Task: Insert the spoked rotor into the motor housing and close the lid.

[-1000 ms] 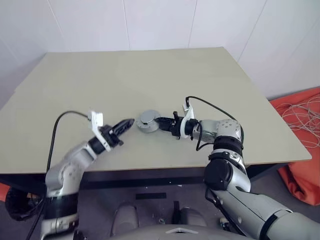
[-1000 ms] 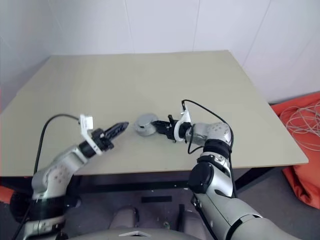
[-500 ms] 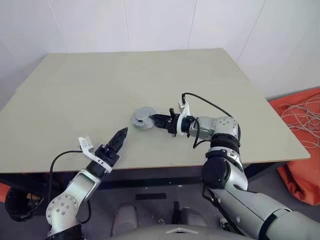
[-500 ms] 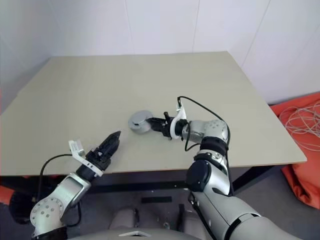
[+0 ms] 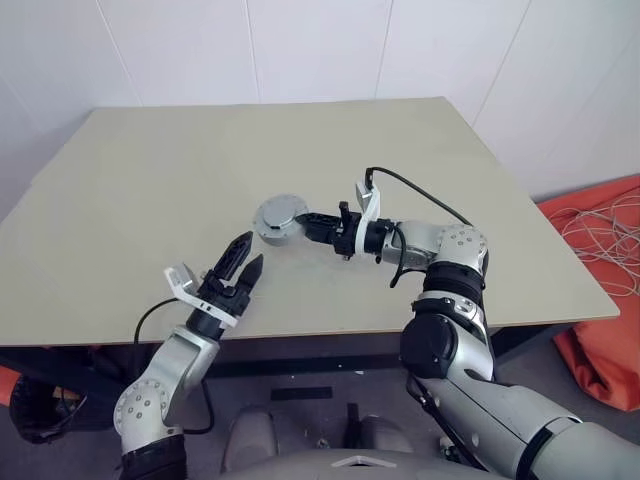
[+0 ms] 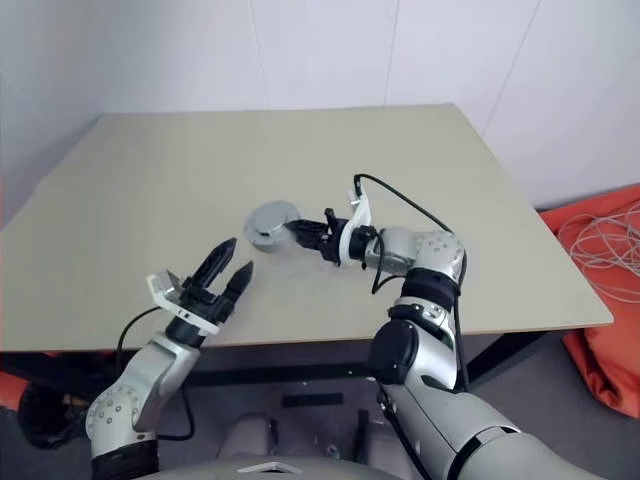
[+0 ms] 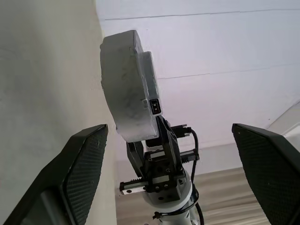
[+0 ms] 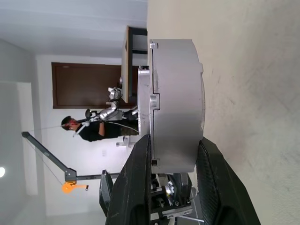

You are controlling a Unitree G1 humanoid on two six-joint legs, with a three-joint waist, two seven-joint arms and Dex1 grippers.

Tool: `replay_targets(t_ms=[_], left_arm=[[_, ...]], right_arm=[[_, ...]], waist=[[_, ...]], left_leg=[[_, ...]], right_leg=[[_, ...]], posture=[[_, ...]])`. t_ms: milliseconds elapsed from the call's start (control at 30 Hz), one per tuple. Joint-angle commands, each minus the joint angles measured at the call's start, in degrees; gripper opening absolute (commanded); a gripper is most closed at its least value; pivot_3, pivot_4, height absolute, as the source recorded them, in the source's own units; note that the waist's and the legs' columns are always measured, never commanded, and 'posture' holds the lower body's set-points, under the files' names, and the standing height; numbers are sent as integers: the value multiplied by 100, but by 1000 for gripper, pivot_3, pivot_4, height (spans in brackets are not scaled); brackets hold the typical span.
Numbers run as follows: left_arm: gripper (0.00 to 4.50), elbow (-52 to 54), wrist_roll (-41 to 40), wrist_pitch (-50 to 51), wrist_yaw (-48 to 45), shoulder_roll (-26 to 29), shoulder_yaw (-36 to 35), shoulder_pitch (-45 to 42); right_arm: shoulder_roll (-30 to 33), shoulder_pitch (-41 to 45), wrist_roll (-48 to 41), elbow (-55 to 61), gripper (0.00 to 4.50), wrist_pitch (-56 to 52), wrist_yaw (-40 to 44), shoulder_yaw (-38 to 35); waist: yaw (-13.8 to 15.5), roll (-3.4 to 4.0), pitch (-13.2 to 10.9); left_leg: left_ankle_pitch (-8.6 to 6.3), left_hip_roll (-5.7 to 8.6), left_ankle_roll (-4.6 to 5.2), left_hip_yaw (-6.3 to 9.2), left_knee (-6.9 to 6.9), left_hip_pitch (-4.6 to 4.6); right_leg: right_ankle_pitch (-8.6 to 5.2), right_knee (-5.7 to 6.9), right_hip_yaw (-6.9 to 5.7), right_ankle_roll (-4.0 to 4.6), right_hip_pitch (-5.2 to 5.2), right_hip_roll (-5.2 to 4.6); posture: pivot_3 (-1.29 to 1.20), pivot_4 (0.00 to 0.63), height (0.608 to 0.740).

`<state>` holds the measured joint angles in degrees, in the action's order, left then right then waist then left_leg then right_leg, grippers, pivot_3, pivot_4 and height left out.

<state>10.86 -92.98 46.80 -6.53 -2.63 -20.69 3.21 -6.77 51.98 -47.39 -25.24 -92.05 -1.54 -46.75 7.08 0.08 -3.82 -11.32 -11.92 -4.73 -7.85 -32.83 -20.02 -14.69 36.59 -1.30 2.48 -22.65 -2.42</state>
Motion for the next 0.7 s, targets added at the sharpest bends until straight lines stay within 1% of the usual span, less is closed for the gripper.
replay_targets(t_ms=[33, 367, 533, 667, 700], left_arm=[[4500, -65, -103, -132, 27, -43, 154, -152], [4500, -709, 126, -446, -291, -27, 177, -700], [4500, -1014, 297, -587, -510, -52, 169, -1026], [4500, -1113, 351, -558, -594, -29, 164, -1082], [4313, -1123, 352, -531, -593, -11, 165, -1073]], right_arm=[[-450, -63, -799, 300, 1069, -45, -251, 119], [-513, -285, -2290, 469, 1069, -45, -1326, 578], [-531, -409, -2889, 521, 1069, -45, -1822, 755], [-523, -462, -3230, 520, 1069, -12, -2133, 828], [-515, -485, -3332, 521, 1069, 23, -2213, 870]], waist=[[0, 0, 0], [-1, 0, 0], [1, 0, 0], [0, -1, 1], [0, -1, 1]], left_leg=[[0, 0, 0, 0, 0, 0], [0, 1, 0, 0, -18, 1], [0, 3, 0, 1, -26, 1], [0, 4, -1, 1, -29, 2], [0, 4, -1, 1, -29, 2]], right_leg=[[0, 0, 0, -1, 0, 0], [10, 1, 4, -19, 4, -1], [16, 1, 5, -28, 12, -3], [17, 1, 5, -31, 21, -5], [17, 1, 5, -31, 20, -5]], posture=[[0, 0, 740], [0, 0, 740], [0, 0, 740], [0, 0, 740], [0, 0, 740]])
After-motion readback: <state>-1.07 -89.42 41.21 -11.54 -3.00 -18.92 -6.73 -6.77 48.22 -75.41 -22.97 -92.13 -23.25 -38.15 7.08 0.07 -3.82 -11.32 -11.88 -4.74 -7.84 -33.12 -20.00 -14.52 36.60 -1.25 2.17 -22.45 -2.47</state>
